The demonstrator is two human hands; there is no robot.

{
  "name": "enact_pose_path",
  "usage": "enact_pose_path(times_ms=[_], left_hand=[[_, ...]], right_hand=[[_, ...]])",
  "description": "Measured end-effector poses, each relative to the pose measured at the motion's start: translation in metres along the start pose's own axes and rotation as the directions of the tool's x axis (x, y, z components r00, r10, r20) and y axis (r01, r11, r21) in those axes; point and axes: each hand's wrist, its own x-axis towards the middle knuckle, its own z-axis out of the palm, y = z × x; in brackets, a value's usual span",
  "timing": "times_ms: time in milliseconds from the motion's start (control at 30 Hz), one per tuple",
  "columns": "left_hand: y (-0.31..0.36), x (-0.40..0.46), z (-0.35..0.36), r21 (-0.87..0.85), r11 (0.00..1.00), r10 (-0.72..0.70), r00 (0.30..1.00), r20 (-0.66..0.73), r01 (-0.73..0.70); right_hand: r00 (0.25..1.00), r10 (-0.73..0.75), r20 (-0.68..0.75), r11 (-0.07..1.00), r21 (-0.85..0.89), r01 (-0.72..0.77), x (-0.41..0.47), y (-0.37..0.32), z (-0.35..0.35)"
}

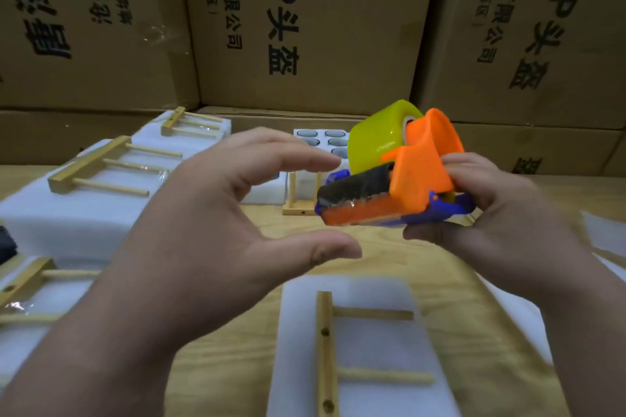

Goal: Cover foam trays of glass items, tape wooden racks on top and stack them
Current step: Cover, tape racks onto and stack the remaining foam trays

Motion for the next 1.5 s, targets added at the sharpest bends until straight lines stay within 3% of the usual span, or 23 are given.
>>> enact_pose_path(times_ms=[333,733,867,1100,1267,1500], left_hand=[[0.005,-0.002,0.018,0.110,0.992,-0.062,0.996,-0.057,0.068],[0.000,-0.003,0.021,0.048,0.981,-0.177,0.974,-0.141,0.186],[0.002,-0.001,0.022,-0.057,0.974,-0.223,0.965,-0.140,0.217],[0.005,-0.002,0.021,-0.061,0.970,-0.244,0.958,-0.153,0.237],[0.005,-0.001,0.028,0.049,0.975,-0.207,0.964,-0.167,0.218],[0.002,0.000,0.030,-0.238,0.908,-0.372,0.925,-0.082,0.344]], right_hand=[[0.991,0.112,0.078,0.991,0.059,-0.117,-0.006,0.010,0.014],[0.971,0.160,0.176,0.974,0.130,-0.184,-0.009,0.000,0.019],[0.972,0.140,0.188,0.970,0.169,-0.173,-0.010,-0.009,0.014],[0.977,0.195,0.081,0.946,0.248,-0.209,-0.009,-0.022,0.013],[0.953,0.303,0.017,0.909,0.294,-0.295,-0.007,-0.034,0.011],[0.945,0.319,0.071,0.875,0.360,-0.323,-0.008,-0.039,0.003]])
